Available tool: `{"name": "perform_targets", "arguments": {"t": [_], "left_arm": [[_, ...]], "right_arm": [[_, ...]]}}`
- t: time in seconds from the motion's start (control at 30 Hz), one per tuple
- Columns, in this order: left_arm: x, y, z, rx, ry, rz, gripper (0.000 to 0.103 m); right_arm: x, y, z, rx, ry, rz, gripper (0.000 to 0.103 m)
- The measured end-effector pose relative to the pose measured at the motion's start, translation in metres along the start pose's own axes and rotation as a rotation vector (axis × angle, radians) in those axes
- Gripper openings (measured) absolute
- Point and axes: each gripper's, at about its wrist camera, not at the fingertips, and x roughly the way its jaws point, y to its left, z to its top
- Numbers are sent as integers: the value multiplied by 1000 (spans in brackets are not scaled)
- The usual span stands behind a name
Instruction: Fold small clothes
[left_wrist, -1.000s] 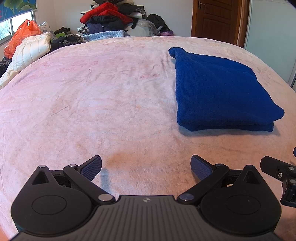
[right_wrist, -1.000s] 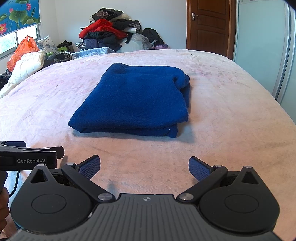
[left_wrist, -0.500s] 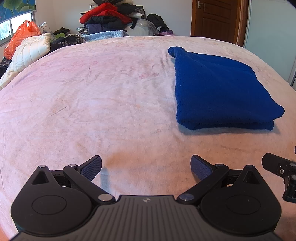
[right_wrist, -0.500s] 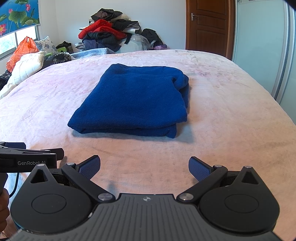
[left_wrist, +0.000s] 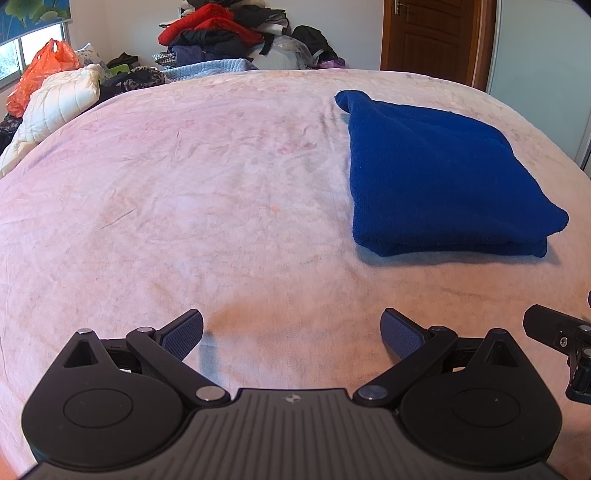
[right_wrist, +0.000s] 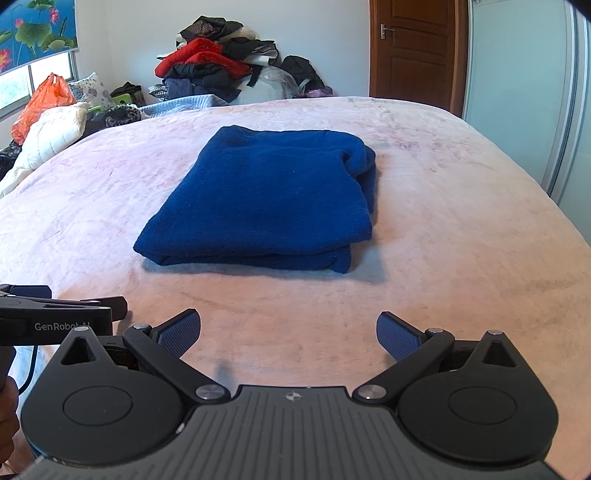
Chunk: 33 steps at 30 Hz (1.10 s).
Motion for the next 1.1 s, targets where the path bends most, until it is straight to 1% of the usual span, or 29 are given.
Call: {"name": "perform_targets", "arguments": {"t": [1.1], "left_arm": [[2,1,0,-2,-4,8,103]], "right_arm": [[-2,2,0,-2,-8,4,102]]}}
